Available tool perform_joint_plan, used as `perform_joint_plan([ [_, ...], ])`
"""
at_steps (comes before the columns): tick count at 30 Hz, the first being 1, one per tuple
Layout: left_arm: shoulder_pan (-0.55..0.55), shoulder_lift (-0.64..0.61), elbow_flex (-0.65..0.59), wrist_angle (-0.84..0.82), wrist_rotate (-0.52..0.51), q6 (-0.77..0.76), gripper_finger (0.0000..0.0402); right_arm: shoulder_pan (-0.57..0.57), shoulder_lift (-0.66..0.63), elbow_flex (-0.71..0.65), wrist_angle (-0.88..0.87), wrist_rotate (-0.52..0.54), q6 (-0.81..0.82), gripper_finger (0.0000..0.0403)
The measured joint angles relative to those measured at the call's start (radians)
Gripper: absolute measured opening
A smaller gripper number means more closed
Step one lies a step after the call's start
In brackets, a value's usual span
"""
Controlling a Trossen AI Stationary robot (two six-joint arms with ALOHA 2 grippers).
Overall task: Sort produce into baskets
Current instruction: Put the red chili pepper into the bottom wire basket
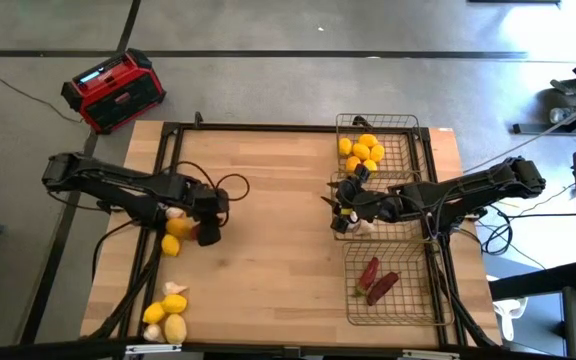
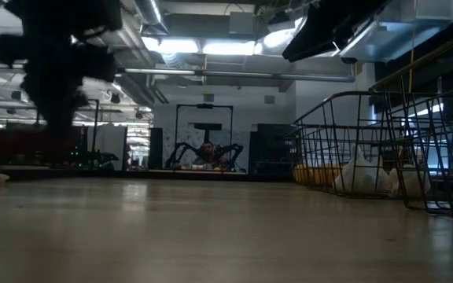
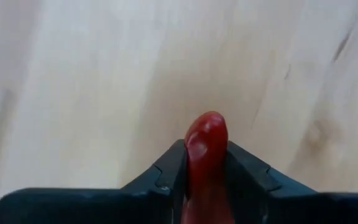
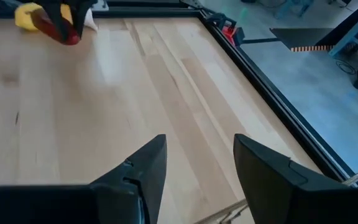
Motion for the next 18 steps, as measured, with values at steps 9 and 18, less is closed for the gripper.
perform_joint_plan([
  [9,0.000,-0.106,0.134,0.034,-0.141,0.151,0.0084,0.000,0.000,0.000,0.019,0.020,0.010,0.0182],
  [18,0.000,-0.174,0.155,0.371,-0.241,0.377,0.0086,-0.014,0.014,0.000,0.116,-0.055,0.012,0.0221],
])
